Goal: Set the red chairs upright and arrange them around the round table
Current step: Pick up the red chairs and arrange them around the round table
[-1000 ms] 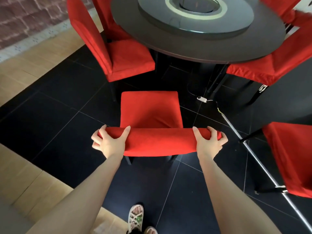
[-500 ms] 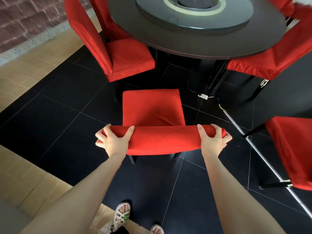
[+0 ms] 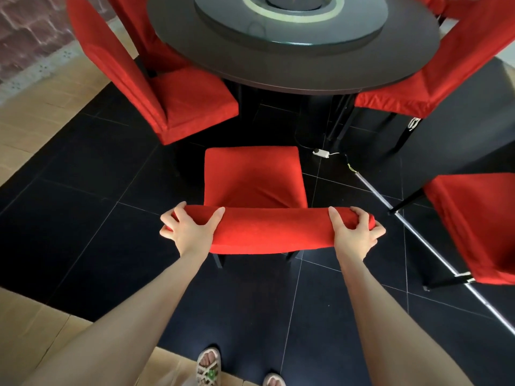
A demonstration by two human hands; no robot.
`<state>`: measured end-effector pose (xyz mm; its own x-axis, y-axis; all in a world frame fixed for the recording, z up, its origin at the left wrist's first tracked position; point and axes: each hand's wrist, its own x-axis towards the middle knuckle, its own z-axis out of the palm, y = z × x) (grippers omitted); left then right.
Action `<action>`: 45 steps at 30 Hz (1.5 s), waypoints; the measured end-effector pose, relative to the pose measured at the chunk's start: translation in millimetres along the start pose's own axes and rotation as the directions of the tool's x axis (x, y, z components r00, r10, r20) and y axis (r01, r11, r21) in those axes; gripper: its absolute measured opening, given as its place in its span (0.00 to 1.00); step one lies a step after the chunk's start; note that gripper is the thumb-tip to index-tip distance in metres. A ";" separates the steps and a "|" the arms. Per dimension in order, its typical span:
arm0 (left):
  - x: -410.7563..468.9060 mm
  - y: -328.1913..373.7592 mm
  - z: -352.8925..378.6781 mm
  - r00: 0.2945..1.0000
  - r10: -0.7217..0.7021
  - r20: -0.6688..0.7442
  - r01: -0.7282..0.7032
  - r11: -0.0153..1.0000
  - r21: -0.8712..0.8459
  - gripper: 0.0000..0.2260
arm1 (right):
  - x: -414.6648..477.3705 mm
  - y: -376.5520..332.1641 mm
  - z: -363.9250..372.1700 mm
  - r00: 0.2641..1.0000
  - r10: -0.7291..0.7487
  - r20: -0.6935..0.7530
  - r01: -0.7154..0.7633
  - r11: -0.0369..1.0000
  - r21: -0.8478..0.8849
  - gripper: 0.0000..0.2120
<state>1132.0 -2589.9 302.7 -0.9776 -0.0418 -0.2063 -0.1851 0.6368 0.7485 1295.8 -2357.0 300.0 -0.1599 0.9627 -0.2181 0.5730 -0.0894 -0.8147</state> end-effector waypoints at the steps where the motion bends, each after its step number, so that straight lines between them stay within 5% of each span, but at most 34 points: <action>1: 7.5 3.1 1.1 1.000 0.011 0.010 -0.011 1.000 0.006 0.42 | -0.5 -2.0 3.0 1.000 0.011 -0.013 -0.011 1.000 0.004 0.24; 45: 225.8 90.6 33.3 0.969 0.170 0.178 -0.181 0.982 0.051 0.42 | 50.8 -95.0 142.7 0.964 0.135 -0.228 -0.112 0.987 0.113 0.28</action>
<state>897.8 -2516.0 302.9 -0.9613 0.2044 -0.1849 0.0004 0.6719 0.7406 1118.6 -2336.0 289.6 0.1064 0.9744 -0.1982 0.4924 -0.2248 -0.8408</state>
